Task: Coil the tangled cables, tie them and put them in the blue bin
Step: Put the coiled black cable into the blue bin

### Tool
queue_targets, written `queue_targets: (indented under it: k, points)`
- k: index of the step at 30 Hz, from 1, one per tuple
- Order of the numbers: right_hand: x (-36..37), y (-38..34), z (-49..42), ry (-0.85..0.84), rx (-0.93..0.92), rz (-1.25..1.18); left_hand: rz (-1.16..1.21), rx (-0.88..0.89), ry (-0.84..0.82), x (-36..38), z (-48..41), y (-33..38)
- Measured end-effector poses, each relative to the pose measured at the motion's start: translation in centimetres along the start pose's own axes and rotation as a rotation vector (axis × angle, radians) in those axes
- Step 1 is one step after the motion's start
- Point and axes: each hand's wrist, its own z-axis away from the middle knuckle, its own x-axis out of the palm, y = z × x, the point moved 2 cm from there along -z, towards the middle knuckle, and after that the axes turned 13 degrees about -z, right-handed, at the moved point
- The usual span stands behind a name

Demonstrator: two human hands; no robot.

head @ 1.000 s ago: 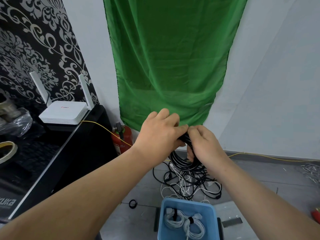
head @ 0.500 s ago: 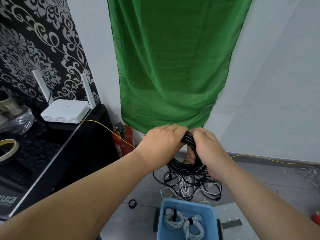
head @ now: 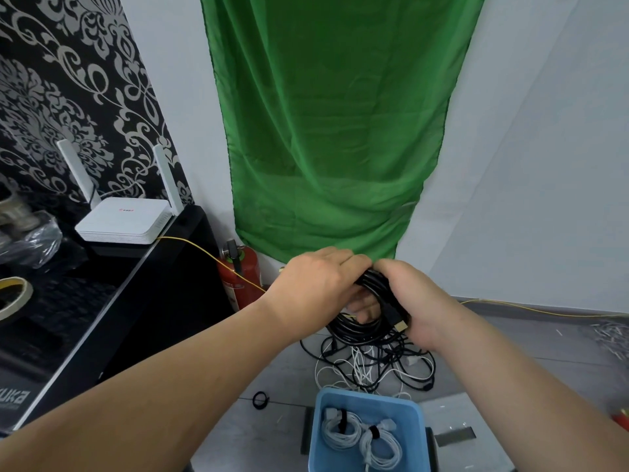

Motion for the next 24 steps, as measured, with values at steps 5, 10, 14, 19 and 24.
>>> queue_targets:
  k: [5, 10, 14, 19, 24]
  points:
    - [-1.1, -0.5, -0.2, -0.056, 0.055, -0.171, 0.014, 0.005, 0.063, -0.3, -0.2, 0.3]
    - [-2.0, -0.2, -0.5, -0.026, 0.074, -0.160, 0.015, 0.010, 0.075, -0.1, -0.1, 0.6]
    - [-1.7, -0.1, -0.6, 0.122, -0.063, -0.169, 0.120, -0.015, 0.011, 0.3, -0.1, 0.4]
    - [-1.1, 0.0, -0.7, 0.223, -0.089, -0.191, 0.273, -0.082, -0.082, 0.7, -0.6, -0.2]
    - [-1.4, 0.0, -0.9, 0.197, -0.130, -0.166, 0.445, -0.091, -0.128, 0.7, -0.5, -0.5]
